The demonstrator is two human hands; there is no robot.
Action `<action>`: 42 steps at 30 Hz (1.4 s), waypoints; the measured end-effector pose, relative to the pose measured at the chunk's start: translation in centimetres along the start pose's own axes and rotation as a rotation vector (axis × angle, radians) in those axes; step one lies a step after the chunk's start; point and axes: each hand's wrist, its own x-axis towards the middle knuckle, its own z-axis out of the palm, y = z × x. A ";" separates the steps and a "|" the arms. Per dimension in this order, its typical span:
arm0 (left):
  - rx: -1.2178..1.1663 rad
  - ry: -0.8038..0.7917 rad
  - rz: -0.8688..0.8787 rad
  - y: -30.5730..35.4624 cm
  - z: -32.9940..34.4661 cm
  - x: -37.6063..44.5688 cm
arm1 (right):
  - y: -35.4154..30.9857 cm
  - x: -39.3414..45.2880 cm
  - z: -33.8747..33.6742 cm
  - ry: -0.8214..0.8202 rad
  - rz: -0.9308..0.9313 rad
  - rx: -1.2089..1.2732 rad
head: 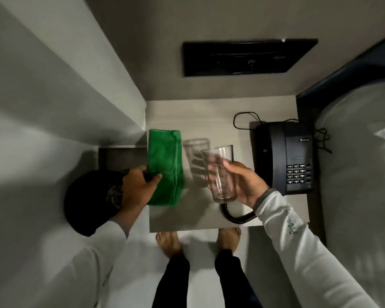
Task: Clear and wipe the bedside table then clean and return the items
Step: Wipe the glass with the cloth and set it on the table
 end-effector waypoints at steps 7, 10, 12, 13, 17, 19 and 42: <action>0.081 0.166 0.054 1.4 2.0 -0.4 | 0.0 -0.1 -0.7 -0.010 0.047 0.014; -0.003 0.169 0.009 2.9 2.6 -0.8 | 0.6 -0.3 -1.4 -0.025 0.040 0.086; -0.110 0.119 -0.032 3.8 2.9 -0.6 | 1.4 -0.4 -1.9 -0.034 0.051 0.120; -0.161 0.077 -0.056 4.1 3.1 -0.3 | 1.8 -0.5 -2.1 -0.035 0.054 0.123; -0.320 -0.034 -0.068 5.0 3.3 1.0 | 3.1 -0.9 -2.6 -0.012 0.071 0.109; -0.435 -0.042 -0.029 5.4 3.1 1.2 | 3.5 -1.1 -3.0 -0.028 0.067 0.102; 0.166 -0.051 0.939 7.1 0.3 -8.1 | 2.5 0.3 3.2 -0.110 -0.254 0.369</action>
